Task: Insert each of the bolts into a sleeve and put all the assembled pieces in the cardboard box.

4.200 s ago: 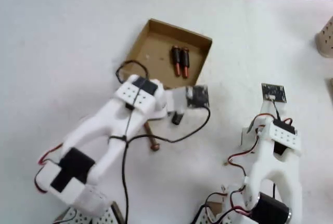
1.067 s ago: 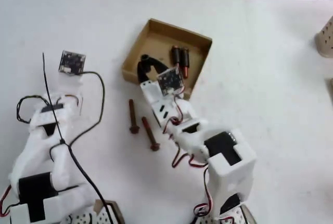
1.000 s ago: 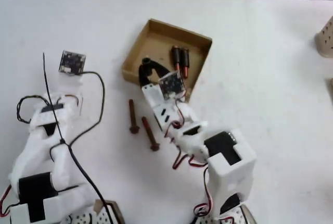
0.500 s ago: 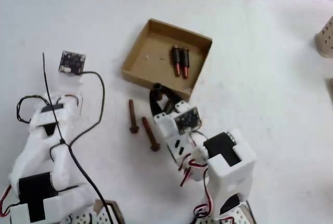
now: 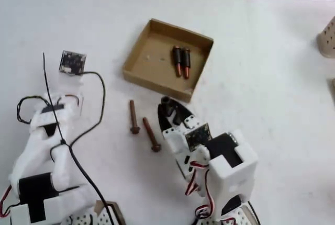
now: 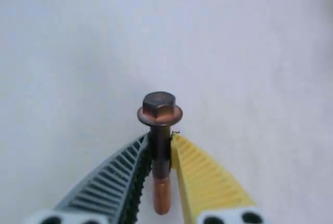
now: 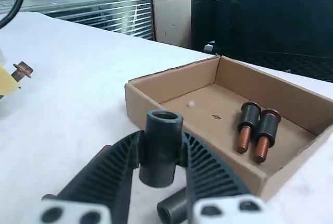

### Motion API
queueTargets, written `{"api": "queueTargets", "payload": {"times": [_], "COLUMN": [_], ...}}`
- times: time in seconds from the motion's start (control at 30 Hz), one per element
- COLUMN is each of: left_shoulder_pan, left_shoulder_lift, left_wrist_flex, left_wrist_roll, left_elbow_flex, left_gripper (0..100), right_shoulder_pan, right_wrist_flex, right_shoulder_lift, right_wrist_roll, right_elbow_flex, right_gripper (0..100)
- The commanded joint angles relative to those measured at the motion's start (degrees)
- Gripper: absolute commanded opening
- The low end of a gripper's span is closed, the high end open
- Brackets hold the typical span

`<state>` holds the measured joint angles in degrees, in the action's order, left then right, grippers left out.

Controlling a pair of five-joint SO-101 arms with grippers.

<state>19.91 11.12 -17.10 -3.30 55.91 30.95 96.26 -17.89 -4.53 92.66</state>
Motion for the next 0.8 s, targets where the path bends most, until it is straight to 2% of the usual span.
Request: {"api": "queueTargets", "payload": {"times": [0.0,0.43,0.53,0.77], "left_shoulder_pan": [-3.2,-10.9,-13.0,-18.8], "left_shoulder_lift": [3.3,3.6,3.6,3.2], "left_wrist_flex": [4.8,23.6,32.4,59.3], "left_wrist_roll": [-0.6,-1.0,-1.0,-1.1], "left_elbow_flex": [-0.4,0.5,4.3,15.3], "left_gripper": [5,5,5,5], "right_shoulder_pan": [0.1,-0.4,-0.4,-0.4], "right_wrist_flex": [1.3,1.2,1.2,1.2], "right_shoulder_lift": [0.0,0.0,0.0,-0.1], "right_wrist_roll": [0.5,0.4,0.4,0.3], "right_elbow_flex": [0.4,0.3,0.3,0.3], "right_gripper": [1.7,1.7,1.7,1.7]}}
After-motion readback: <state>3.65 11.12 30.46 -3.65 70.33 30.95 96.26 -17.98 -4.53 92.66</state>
